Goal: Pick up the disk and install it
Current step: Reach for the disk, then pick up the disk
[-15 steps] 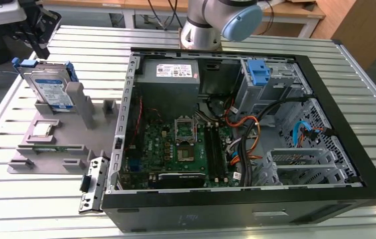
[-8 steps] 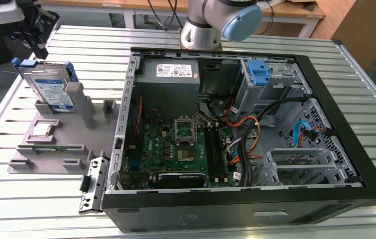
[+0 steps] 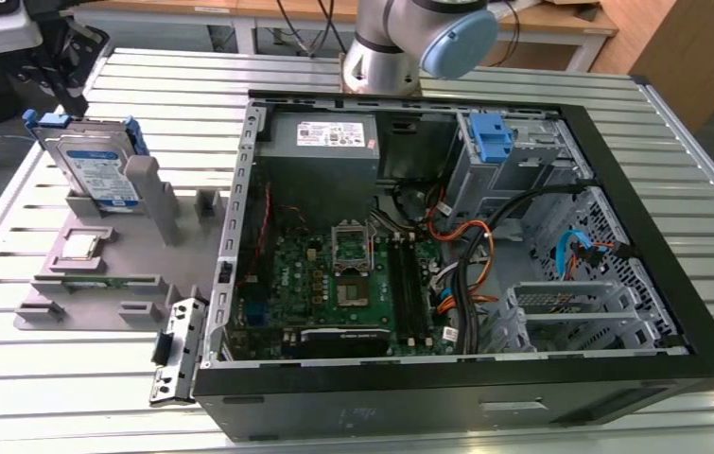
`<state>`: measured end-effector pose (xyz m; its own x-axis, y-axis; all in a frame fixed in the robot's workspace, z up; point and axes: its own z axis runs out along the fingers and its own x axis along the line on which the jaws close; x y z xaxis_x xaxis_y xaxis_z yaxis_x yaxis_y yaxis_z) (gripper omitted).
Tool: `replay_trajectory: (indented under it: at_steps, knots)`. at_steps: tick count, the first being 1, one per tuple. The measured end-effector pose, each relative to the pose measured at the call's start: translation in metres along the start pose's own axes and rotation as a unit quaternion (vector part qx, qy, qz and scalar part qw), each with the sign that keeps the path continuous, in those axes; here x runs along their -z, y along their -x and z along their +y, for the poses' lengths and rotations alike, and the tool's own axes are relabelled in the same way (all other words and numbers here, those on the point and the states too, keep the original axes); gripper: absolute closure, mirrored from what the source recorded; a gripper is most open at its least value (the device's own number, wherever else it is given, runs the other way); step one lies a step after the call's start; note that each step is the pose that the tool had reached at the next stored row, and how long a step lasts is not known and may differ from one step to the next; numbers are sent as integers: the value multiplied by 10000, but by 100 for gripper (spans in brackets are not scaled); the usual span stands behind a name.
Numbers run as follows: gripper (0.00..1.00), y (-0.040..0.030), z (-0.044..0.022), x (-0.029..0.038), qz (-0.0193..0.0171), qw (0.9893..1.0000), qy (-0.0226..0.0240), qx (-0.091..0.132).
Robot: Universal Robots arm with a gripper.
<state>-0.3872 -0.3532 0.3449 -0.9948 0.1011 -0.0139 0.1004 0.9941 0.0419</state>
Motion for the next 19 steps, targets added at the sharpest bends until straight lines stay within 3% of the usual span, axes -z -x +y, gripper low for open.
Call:
replay_trajectory:
  at_steps: [19]
  knots:
    - [90,-2,-9,-13,2,10000,0,40]
